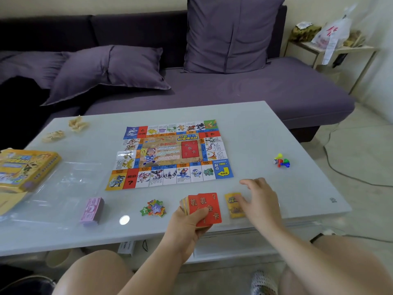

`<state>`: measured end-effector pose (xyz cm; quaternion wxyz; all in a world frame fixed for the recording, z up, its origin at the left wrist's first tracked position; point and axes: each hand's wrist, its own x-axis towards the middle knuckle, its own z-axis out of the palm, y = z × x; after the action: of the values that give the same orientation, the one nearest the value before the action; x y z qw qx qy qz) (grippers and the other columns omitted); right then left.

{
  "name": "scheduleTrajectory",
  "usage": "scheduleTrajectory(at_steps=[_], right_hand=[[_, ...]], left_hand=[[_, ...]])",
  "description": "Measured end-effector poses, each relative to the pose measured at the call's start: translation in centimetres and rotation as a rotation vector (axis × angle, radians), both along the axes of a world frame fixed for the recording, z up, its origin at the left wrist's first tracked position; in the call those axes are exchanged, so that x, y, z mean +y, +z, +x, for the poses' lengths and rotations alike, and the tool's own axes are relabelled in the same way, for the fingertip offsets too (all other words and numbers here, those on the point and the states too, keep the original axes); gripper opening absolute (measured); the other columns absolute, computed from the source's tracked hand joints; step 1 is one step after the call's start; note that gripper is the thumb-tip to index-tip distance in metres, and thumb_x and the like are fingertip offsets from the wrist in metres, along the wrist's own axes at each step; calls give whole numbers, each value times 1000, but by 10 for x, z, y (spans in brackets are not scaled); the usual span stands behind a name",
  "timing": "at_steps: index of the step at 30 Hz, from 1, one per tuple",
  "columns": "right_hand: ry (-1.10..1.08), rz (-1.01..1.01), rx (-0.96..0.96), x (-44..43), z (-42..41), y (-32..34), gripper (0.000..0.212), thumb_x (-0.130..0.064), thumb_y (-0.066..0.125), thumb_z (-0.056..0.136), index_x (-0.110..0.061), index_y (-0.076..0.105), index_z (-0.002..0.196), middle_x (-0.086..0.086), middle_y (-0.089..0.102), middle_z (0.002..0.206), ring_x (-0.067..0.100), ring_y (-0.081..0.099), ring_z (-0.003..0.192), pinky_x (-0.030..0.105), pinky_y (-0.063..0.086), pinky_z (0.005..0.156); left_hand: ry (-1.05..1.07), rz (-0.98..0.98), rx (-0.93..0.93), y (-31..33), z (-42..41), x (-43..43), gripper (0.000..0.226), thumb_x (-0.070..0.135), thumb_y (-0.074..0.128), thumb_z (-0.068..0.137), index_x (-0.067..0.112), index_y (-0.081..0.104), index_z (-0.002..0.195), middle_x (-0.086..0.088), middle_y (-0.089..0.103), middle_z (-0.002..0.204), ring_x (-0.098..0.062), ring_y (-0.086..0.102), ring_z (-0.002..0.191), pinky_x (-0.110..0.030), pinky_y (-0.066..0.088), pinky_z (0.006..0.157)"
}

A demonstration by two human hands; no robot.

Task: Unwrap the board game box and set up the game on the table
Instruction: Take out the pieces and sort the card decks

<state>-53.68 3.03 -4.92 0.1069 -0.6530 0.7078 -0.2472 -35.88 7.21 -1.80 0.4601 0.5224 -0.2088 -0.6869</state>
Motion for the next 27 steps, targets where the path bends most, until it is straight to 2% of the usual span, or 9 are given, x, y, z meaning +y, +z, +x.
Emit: scheduleTrajectory(at_steps=[2,4,6,11,13,16,19,24,27], right_hand=[[39,12,-277,7,13,15,27,-31,67,85,-18,64,109,-4,60,98,12,56,81,24,41,74],[144,264,-569,11,28,30,19,-35,68,84,-19,66,95,-11,66,85,3,61,73,19,45,69],[242,433,-695,13,36,36,9,-30,70,84,-22,68,81,-14,68,68,-5,62,61,11,44,58],[253,493,-813,10,41,36,4,-26,68,86,-22,70,87,-7,72,81,-4,65,65,10,47,57],[231,559,-903,10,45,34,12,-27,68,85,-19,71,94,-1,74,89,8,70,83,25,56,77],[187,643,-1015,10,49,33,19,-23,69,85,-13,71,101,6,74,96,23,69,96,42,52,94],[174,608,-999,11,51,33,18,-22,68,85,-13,71,100,5,74,95,21,69,93,37,54,89],[124,493,-943,8,55,36,7,-22,68,86,-19,71,90,-2,74,88,9,69,78,16,48,60],[110,499,-957,5,57,38,9,-21,71,83,-18,72,91,0,74,89,13,70,83,25,54,70]], left_hand=[[-14,5,19,0,-1,0,21,-5,60,84,6,57,102,-12,70,87,-20,69,74,-27,58,61],[-35,-4,44,1,-3,0,20,-4,60,85,6,58,101,-9,72,80,-17,70,68,-26,57,60],[-55,-24,87,2,-1,0,16,-1,57,87,7,59,102,-9,73,79,-17,70,70,-26,57,61],[11,-49,167,2,13,4,15,0,49,92,2,58,104,-14,72,83,-22,70,74,-30,58,60],[0,-97,147,2,16,6,18,-2,49,91,1,57,107,-15,72,86,-22,71,75,-28,57,60],[4,-112,108,2,18,6,20,-4,52,90,2,57,108,-14,72,86,-22,71,74,-26,56,59],[7,-98,72,1,19,6,20,-2,55,89,5,58,107,-14,72,88,-21,71,76,-25,55,59],[60,-18,128,1,24,3,16,4,55,90,3,57,106,-15,71,90,-23,68,80,-29,58,60],[43,-63,121,3,27,3,18,2,51,92,2,56,110,-16,70,93,-23,69,80,-29,58,61]])
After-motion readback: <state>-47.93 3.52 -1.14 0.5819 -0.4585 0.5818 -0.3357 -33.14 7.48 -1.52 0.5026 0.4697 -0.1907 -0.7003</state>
